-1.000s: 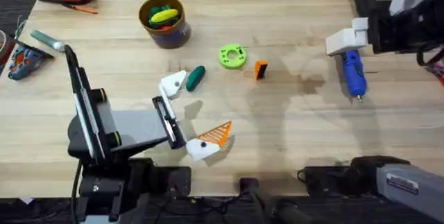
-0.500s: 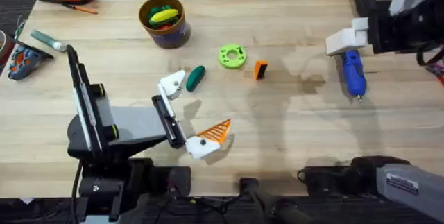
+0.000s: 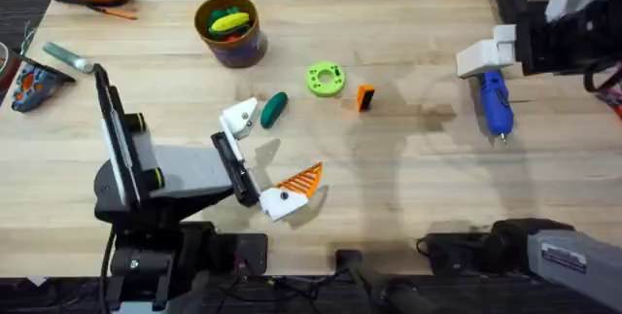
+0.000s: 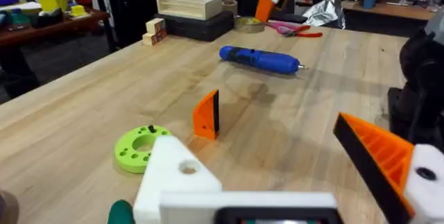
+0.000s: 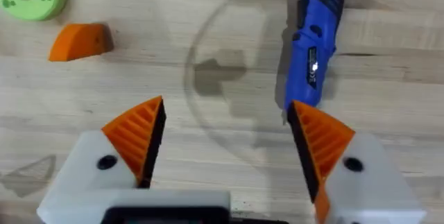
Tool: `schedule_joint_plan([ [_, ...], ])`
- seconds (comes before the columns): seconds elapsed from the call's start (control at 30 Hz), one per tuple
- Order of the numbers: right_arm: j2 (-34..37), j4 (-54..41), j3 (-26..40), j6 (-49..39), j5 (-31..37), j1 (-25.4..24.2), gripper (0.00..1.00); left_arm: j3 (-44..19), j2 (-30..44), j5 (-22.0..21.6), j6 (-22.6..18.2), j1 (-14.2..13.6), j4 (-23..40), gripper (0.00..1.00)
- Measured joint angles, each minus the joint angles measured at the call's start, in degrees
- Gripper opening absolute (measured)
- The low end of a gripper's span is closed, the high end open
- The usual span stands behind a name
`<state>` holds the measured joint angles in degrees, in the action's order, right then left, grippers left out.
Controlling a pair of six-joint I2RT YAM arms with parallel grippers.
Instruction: Pick up the gripper from the table and insert it into the empty holder that is missing its gripper. Then pick up a screw, insert it into the mounting hole, and use the screwdriver to tighten it. Finally, clean up the table by picking up the vegetable and placing it into the bucket.
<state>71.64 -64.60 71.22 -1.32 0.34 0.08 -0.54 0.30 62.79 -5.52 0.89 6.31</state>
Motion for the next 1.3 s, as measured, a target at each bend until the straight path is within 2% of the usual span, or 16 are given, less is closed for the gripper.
schedule_joint_plan([
  [1.3,0.0,0.0,0.0,0.0,0.0,0.0,0.994,0.0,0.0,1.74,0.0,0.0,0.35,0.986],
])
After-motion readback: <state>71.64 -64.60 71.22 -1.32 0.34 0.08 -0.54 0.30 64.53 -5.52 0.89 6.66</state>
